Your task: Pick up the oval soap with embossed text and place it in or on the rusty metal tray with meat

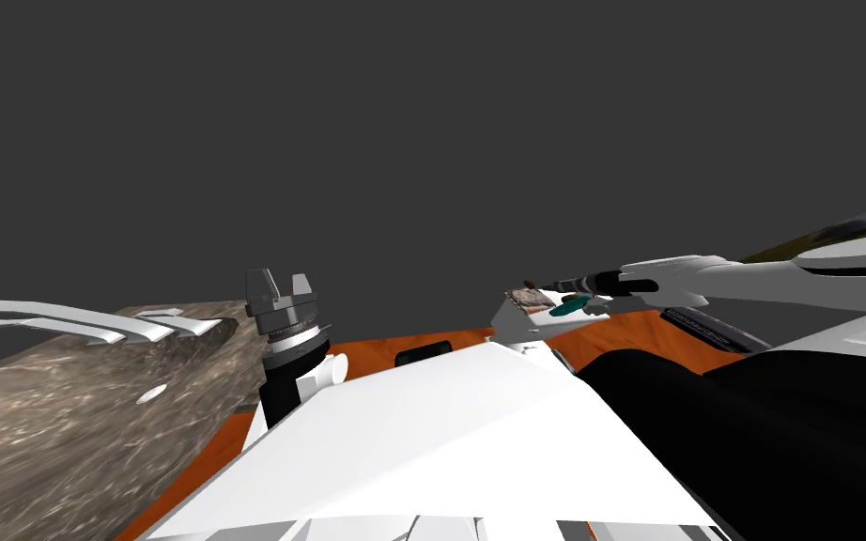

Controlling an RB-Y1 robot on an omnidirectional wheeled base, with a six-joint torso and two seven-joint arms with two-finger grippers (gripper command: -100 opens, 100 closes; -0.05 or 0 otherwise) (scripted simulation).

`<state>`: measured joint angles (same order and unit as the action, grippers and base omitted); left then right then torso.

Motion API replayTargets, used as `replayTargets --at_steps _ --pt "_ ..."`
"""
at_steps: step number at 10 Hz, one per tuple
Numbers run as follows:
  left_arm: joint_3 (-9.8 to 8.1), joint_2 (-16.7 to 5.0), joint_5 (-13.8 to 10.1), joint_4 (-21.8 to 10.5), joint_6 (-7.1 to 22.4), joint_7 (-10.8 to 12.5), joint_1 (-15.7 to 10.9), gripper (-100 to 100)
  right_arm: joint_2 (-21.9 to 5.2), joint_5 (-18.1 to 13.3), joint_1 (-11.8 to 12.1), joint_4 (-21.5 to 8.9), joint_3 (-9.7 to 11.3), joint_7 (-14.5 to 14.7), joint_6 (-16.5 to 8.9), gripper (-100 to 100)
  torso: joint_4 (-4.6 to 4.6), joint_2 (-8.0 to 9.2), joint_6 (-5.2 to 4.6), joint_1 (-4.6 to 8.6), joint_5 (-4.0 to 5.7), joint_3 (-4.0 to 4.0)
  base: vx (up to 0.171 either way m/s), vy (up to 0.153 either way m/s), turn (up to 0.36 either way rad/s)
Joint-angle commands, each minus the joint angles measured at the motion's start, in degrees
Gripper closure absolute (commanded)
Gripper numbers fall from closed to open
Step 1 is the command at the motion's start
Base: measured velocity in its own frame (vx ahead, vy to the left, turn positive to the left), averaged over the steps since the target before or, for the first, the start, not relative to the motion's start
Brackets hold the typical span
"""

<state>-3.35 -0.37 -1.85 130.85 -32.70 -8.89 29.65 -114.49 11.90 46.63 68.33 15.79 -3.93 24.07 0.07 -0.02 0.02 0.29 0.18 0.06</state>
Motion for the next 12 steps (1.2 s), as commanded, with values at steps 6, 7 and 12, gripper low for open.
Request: replayTargets --at_steps 6,7,12 --pt "0.0 0.0 0.0 0.0 0.0 0.0 0.0 0 -2.1 -7.1 0.9 0.1 -4.2 -6.9 0.8 -100 0.01 -0.03 0.0 0.01 0.01 0.02 -0.011 0.002 -0.039" --pt "0.0 0.0 0.0 0.0 0.0 0.0 0.0 0 -2.1 -7.1 0.9 0.1 -4.2 -6.9 0.8 -100 0.0 0.0 0.01 0.01 0.02 0.0 -0.01 0.003 0.008" --pt "0.0 0.0 0.0 0.0 0.0 0.0 0.0 0 -2.2 -6.7 0.2 0.3 -3.4 -6.6 0.7 0 0.01 -0.05 0.02 0.04 0.04 0.03 0.0 0.0 0.0"
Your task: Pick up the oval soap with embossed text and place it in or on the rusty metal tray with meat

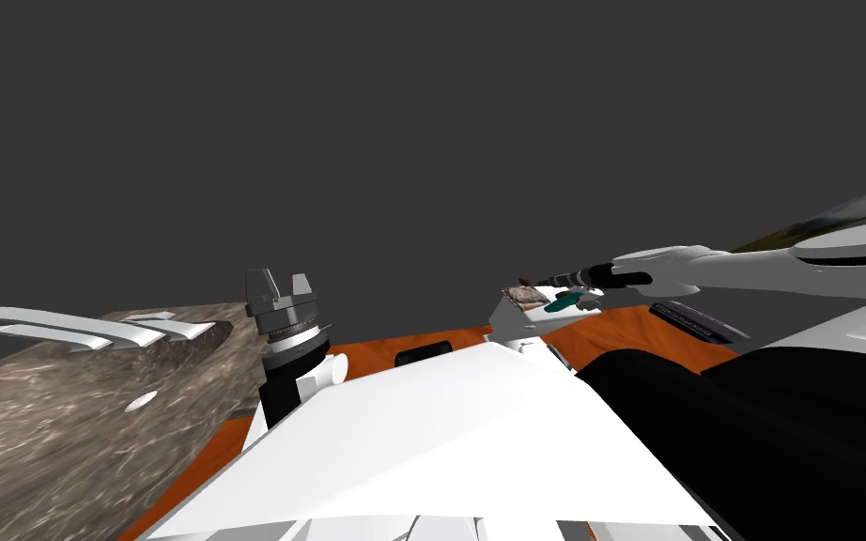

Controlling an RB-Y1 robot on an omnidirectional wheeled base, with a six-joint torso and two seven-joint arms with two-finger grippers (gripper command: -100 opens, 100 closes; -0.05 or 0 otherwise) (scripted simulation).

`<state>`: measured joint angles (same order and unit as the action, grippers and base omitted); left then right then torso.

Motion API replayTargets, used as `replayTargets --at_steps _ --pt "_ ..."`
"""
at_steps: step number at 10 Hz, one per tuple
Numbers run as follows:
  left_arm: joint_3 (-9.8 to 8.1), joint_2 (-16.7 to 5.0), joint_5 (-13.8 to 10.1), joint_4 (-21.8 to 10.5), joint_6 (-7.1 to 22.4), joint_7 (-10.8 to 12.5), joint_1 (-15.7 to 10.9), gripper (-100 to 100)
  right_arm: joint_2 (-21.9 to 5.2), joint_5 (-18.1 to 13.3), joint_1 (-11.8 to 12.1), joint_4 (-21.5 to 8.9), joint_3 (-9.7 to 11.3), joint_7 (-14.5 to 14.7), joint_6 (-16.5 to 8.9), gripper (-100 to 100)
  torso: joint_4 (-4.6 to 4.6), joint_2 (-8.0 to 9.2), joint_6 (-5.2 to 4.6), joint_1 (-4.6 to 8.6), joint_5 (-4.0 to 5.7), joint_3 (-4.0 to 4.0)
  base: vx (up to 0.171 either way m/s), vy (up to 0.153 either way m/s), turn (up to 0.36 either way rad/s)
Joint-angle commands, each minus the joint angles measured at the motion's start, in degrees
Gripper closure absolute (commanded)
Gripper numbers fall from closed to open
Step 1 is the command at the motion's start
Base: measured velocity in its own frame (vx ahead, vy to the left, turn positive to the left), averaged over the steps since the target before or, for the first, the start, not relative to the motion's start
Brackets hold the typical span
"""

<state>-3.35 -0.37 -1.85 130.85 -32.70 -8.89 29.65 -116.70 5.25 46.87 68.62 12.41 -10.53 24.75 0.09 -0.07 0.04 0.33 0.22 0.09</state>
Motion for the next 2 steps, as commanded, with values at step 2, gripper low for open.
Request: replayTargets --at_steps 2 --pt "0.0 0.0 0.0 0.0 0.0 0.0 0.0 0 0.0 0.0 0.0 0.0 0.0 0.0 0.0 0 0.0 0.0 0.0 0.0 0.0 0.0 0.0 0.0 0.0"
